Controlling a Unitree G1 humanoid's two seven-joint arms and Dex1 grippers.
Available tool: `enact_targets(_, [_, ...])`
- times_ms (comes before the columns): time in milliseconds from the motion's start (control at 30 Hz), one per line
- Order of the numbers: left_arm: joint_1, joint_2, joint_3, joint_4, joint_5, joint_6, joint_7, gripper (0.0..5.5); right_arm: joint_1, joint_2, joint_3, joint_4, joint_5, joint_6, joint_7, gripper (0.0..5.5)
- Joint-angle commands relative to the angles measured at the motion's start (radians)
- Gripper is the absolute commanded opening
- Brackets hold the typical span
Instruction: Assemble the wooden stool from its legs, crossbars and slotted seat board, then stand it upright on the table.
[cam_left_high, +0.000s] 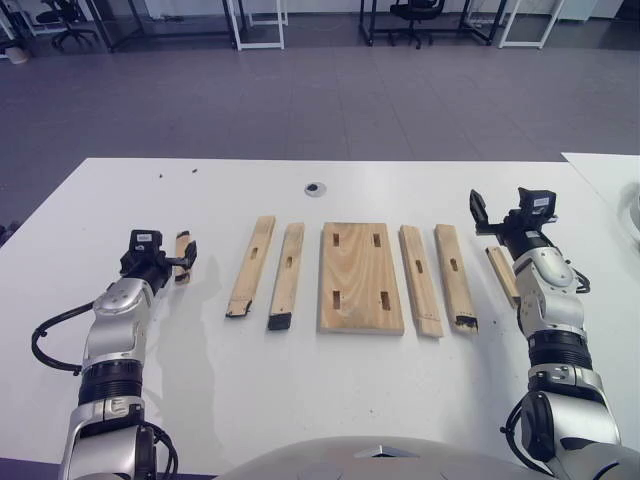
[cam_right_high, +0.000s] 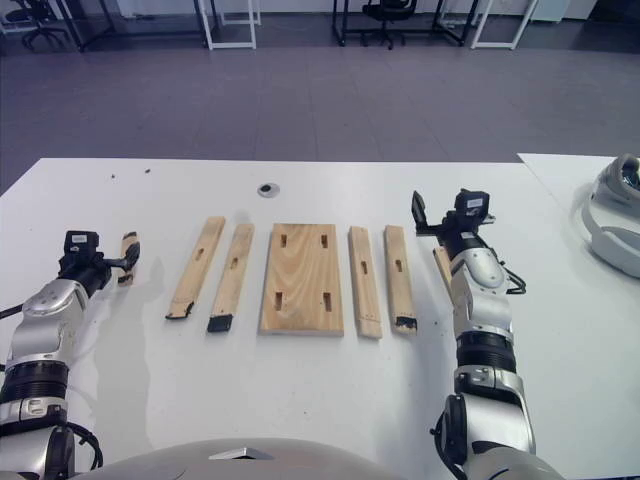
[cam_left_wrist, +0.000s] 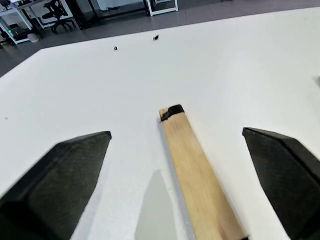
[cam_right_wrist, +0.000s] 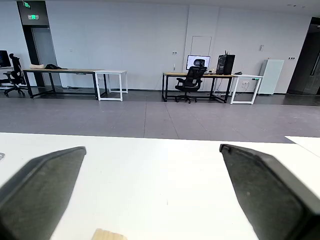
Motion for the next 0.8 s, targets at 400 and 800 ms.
enact_targets(400, [0.047,-0.007,-0.021,0.039,-0.018,0.08,-0.054,2.29,-0.008,0.004,0.006,0.029,-0.02,-0.007,-0.006,5.0])
enact_targets(800, [-0.016,-0.042,-0.039,-0.123,-0.098,-0.144,-0.153,1.28,-0.062,0.102,0.031,-0.184,0.248,0.31,0.13,5.0])
